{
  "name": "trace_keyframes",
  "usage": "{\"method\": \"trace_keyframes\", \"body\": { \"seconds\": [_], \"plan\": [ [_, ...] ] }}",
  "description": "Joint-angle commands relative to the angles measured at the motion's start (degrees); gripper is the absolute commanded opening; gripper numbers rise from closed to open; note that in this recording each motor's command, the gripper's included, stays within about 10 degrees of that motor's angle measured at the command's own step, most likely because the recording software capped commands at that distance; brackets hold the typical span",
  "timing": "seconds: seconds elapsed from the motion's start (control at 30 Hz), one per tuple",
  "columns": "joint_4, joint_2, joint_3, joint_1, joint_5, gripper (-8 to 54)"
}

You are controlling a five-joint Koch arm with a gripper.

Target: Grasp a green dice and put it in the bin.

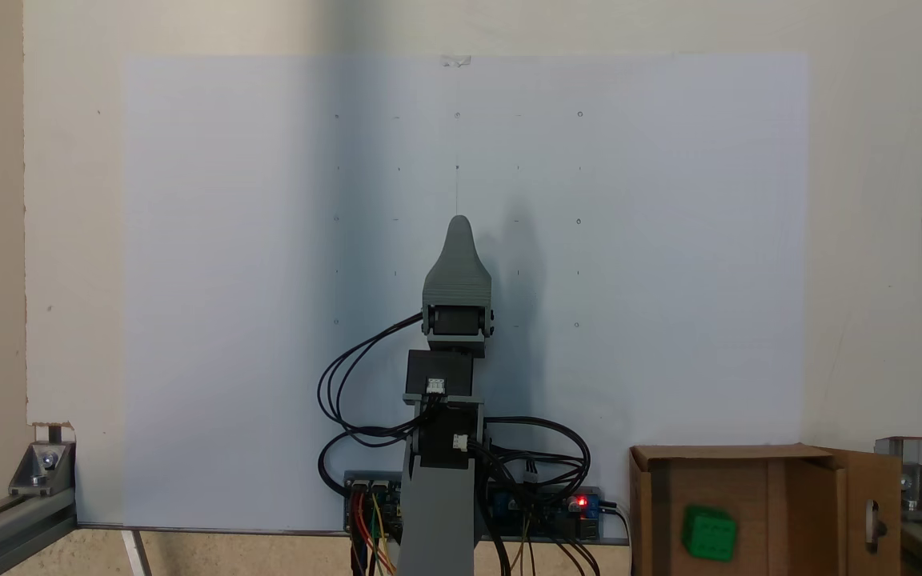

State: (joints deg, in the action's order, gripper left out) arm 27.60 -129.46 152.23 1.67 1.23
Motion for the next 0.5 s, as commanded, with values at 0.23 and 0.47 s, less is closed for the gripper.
{"method": "trace_keyframes", "body": {
  "seconds": [0.23,0.47],
  "plan": [
    [10.0,-6.0,10.0,1.1,2.3,45.3],
    [10.0,-6.1,10.0,0.4,2.0,45.3]
  ]
}}
